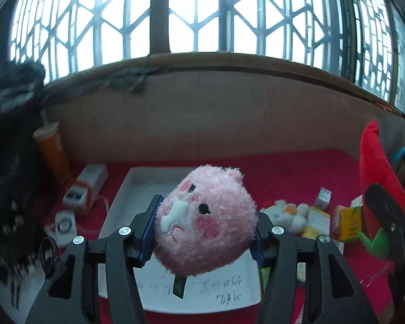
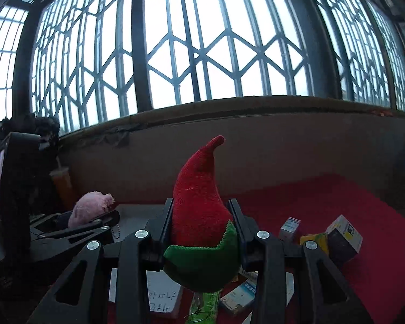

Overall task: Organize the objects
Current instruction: 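Carry the pig plush over the white tray while the right tool carries the elf plush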

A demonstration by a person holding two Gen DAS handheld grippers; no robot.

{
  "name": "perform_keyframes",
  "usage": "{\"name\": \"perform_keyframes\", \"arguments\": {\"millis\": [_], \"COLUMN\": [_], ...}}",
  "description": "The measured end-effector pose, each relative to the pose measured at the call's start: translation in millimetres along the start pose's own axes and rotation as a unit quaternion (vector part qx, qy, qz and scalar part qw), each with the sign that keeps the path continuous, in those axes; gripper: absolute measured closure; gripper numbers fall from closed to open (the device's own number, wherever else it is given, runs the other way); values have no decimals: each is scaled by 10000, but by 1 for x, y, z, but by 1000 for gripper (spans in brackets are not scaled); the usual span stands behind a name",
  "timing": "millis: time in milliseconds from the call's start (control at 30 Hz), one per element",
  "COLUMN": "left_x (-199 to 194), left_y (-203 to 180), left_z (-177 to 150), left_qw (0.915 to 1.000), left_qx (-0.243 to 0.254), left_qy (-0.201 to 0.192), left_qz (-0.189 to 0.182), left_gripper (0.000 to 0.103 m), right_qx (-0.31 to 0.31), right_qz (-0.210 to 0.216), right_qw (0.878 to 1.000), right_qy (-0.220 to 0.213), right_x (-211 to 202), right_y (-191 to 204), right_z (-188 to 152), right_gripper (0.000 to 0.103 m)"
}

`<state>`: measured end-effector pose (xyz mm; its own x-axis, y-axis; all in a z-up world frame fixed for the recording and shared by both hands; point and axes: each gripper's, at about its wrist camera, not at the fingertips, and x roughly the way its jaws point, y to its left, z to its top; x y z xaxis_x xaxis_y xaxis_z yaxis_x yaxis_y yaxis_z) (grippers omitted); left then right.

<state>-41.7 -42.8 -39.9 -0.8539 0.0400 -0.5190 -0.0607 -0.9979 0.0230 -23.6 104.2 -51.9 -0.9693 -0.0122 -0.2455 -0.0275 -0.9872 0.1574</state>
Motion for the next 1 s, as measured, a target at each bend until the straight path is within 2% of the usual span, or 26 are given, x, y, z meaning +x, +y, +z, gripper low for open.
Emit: {"name": "perform_keyframes", "arguments": {"millis": [67,133,233,333,400,467,533,667,733,833,933,1000], "left_x": [-5,-7,-14,-24,-31,-33,-32,-31,-23,-11,-10,-16], "left_y": [-9,-9,9,29,39,42,38,15,3,-15,-18,-6], "left_z": [9,0,-18,-30,-39,-45,-41,-13,-6,-4,-6,-11], "left_qw": [9995,9994,9985,9935,9891,9874,9898,9964,9985,9999,9998,9996], "left_qx": [206,137,-455,-1048,-1329,-1448,-1292,-644,-377,99,161,-221], "left_qy": [-223,-306,-295,-446,-572,-525,-437,-434,-309,-41,-53,-168], "left_qz": [-60,-114,-124,88,279,364,420,339,238,131,52,91], "left_gripper": [48,48,48,48,48,48,48,48,48,48,48,48], "right_qx": [50,23,-276,-757,-1031,-1070,-891,-149,186,604,557,303], "right_qz": [-105,-101,-16,111,244,350,401,160,-47,-201,-281,-267], "right_qw": [9997,9999,9995,9963,9937,9927,9936,9995,9998,9980,9980,9988], "right_qy": [-201,-123,168,379,377,443,560,246,35,63,130,262], "right_x": [-5,-1,9,19,20,20,19,8,1,-4,-2,3], "right_y": [-3,-2,8,24,34,36,28,-5,-18,-30,-29,-21], "right_z": [1,-1,7,22,25,20,15,13,8,2,6,11], "right_gripper": [61,61,61,61,61,61,61,61,61,61,61,61]}}
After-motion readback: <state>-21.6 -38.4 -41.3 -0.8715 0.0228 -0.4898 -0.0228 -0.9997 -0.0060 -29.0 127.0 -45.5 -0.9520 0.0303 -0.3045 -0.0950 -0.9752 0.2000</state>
